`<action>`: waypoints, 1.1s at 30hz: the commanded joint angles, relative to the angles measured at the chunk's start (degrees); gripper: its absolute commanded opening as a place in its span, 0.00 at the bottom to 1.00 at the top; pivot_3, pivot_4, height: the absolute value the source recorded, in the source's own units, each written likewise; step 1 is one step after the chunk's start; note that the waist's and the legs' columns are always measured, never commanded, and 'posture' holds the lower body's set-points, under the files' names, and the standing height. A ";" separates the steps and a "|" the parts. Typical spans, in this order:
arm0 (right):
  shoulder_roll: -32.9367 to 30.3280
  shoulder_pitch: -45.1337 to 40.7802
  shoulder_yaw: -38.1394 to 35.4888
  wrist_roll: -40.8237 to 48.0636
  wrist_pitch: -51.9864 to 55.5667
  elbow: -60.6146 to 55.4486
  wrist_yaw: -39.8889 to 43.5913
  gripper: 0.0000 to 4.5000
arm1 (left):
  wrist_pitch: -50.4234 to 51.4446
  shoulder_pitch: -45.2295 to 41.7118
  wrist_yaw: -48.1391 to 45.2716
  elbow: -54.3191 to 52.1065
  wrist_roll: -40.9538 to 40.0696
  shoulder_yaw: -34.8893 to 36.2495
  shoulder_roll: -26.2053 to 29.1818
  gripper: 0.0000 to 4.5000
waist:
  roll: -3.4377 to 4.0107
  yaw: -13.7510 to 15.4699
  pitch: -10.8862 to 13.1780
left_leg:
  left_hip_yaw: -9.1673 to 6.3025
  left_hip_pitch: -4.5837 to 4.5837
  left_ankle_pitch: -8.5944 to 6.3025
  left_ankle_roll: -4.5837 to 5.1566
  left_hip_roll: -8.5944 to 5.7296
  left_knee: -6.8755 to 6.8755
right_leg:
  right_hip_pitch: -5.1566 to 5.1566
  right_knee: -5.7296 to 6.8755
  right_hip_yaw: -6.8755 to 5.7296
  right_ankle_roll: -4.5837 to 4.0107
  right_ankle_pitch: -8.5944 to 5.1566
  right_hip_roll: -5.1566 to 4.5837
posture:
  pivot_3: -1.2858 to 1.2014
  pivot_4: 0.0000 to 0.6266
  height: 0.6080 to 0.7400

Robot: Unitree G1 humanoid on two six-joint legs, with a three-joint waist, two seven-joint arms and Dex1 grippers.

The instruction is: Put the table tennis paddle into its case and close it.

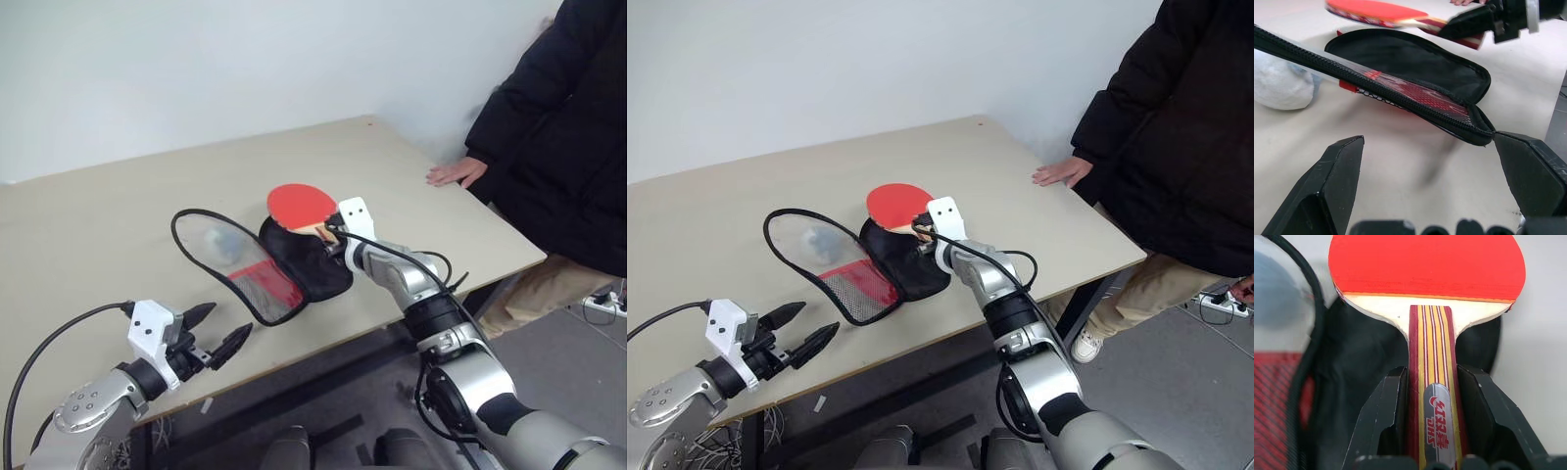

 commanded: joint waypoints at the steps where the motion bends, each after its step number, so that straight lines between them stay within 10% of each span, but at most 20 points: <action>1: 1.35 -3.36 -0.75 -0.87 -3.57 2.10 -1.14 0.28 | -0.26 0.80 0.66 -3.20 -0.76 1.20 -0.21 1.00 | 0.00 -0.01 0.00 | 0.00 0.00 0.00 0.00 0.00 -0.01 | -0.01 0.00 0.00 0.00 0.00 0.00 | 0.52 0.00 1.00; 33: 6.61 4.20 4.93 -1.39 6.78 -7.36 -4.29 0.28 | -1.13 0.83 0.79 -2.53 -0.24 0.90 -0.80 1.00 | -0.01 -0.07 -0.01 | -0.01 -0.02 0.00 0.00 0.02 0.00 | -0.04 0.05 0.03 -0.01 0.01 0.05 | 0.52 0.00 1.00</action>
